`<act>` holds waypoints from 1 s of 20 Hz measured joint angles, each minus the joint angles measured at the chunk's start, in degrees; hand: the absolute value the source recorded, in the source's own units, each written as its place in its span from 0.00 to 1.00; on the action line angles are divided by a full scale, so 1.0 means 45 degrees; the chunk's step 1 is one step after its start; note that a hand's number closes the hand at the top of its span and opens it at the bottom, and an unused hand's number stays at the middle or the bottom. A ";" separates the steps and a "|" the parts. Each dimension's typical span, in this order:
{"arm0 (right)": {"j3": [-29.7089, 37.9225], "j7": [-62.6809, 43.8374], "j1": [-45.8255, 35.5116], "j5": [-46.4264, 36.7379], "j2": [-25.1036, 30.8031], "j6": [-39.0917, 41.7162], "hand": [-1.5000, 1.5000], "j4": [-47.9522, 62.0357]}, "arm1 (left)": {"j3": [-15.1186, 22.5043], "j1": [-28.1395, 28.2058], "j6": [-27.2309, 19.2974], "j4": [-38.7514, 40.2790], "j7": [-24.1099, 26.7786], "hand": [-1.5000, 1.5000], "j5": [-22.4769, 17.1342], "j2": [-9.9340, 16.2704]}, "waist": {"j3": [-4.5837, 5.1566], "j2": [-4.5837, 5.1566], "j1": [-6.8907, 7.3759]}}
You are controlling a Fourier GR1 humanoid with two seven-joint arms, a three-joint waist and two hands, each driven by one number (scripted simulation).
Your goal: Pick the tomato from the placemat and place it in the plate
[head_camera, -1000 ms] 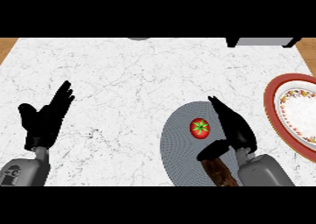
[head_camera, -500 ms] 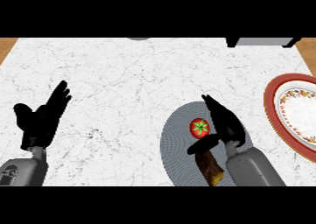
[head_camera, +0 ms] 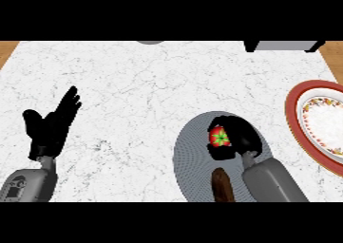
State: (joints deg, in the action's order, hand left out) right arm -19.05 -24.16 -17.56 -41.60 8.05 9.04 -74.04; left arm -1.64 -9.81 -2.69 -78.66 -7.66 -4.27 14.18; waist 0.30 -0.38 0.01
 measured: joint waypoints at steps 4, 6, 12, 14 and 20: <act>0.0172 0.0700 -0.0159 -0.0388 -0.0424 -0.0735 1.00 0.0709 | -0.0247 0.0185 0.0338 0.0032 0.0216 0.50 -0.0079 0.0063 | 0.0052 -0.0074 0.0008; 0.0113 0.0948 0.0122 -0.0362 -0.0301 -0.0543 1.00 0.0248 | -0.0253 0.0164 0.0276 -0.0137 -0.0012 0.50 -0.0016 0.0027 | 0.0040 -0.0070 -0.0023; -0.1946 0.4476 0.2087 -0.0113 0.1532 0.1039 1.00 -0.2195 | -0.0319 0.0310 0.0062 -0.0351 -0.0279 0.50 0.0043 -0.0015 | -0.0009 -0.0139 -0.0270; -0.2325 0.5627 0.3046 -0.0257 0.2637 0.0954 1.00 -0.3455 | -0.0377 0.0414 0.0055 -0.0416 -0.0254 0.50 0.0053 0.0037 | -0.0032 -0.0124 -0.0386; -0.1260 0.7610 0.5416 -0.0341 0.4766 -0.1180 1.00 -0.7134 | -0.0464 0.0524 -0.0022 -0.0627 -0.0458 0.50 0.0040 0.0046 | -0.0064 -0.0094 -0.0627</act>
State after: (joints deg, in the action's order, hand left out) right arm -24.72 10.09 6.82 -43.14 29.50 3.73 -106.14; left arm -3.73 -7.45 -2.79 -81.48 -9.72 -4.09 14.38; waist 0.01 -0.80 -2.81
